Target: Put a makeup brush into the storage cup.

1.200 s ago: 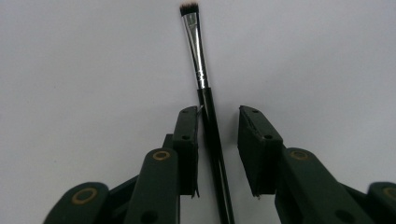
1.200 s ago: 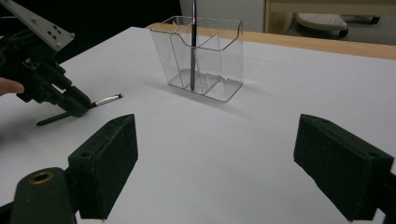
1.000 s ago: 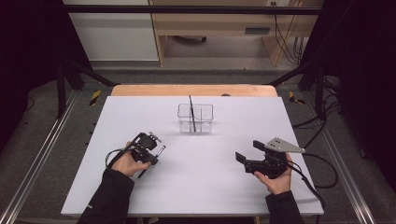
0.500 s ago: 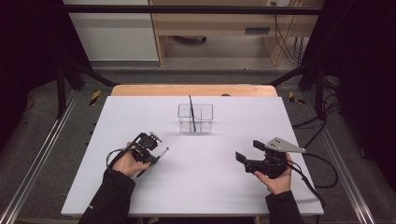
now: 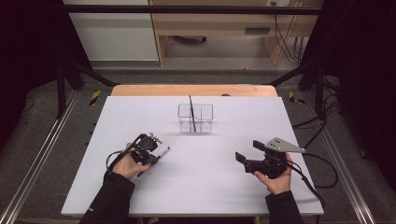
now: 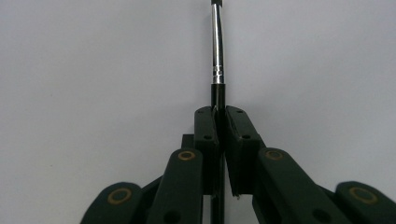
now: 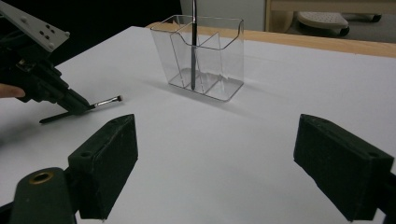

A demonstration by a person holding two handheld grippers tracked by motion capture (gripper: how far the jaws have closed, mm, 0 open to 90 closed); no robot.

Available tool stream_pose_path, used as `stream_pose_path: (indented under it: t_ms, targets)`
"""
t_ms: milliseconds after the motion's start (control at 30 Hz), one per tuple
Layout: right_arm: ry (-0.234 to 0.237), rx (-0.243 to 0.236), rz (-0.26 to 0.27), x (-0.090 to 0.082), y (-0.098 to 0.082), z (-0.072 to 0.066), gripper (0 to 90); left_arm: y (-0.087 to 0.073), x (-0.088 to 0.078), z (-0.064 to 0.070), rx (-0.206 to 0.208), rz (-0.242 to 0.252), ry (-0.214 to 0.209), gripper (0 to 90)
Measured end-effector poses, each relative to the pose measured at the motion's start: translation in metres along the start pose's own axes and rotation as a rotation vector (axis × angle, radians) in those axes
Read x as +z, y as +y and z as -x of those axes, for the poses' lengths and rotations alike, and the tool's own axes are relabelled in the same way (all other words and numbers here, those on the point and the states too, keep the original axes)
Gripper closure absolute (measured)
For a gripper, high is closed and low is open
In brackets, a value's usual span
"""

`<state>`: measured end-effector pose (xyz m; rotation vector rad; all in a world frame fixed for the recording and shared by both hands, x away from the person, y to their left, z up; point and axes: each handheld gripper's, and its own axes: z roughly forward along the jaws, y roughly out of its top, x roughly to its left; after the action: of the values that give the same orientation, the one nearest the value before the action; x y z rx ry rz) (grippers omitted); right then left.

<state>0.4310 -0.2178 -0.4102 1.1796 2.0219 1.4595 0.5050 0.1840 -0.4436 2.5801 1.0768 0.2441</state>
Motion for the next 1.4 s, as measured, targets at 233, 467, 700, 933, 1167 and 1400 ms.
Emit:
stream_pose_path:
  t_ms: [233, 467, 700, 933, 1167, 1400]
  targets:
    - [0.000, 0.000, -0.001, 0.000, 0.000, 0.000, 14.1, -0.006, -0.011, 0.000, -0.005, 0.068, -0.001, 83.2]
    - [0.002, 0.002, 0.002, 0.000, 0.000, 0.000, 14.1, -0.010, -0.021, 0.002, -0.002, 0.119, 0.009, 83.3]
    - [0.002, 0.001, 0.002, 0.000, 0.000, -0.001, 14.0, -0.013, -0.029, 0.007, -0.002, 0.173, 0.017, 83.3]
    - [0.009, 0.007, 0.009, -0.001, 0.000, -0.001, 14.0, -0.016, -0.037, 0.012, -0.002, 0.235, 0.021, 83.3]
    - [0.013, 0.009, 0.011, 0.000, 0.000, -0.002, 14.0, -0.018, -0.042, 0.015, -0.014, 0.286, 0.016, 83.3]
    - [0.020, 0.011, 0.016, 0.000, 0.001, -0.004, 14.0, -0.019, -0.041, 0.017, -0.024, 0.314, 0.019, 83.3]
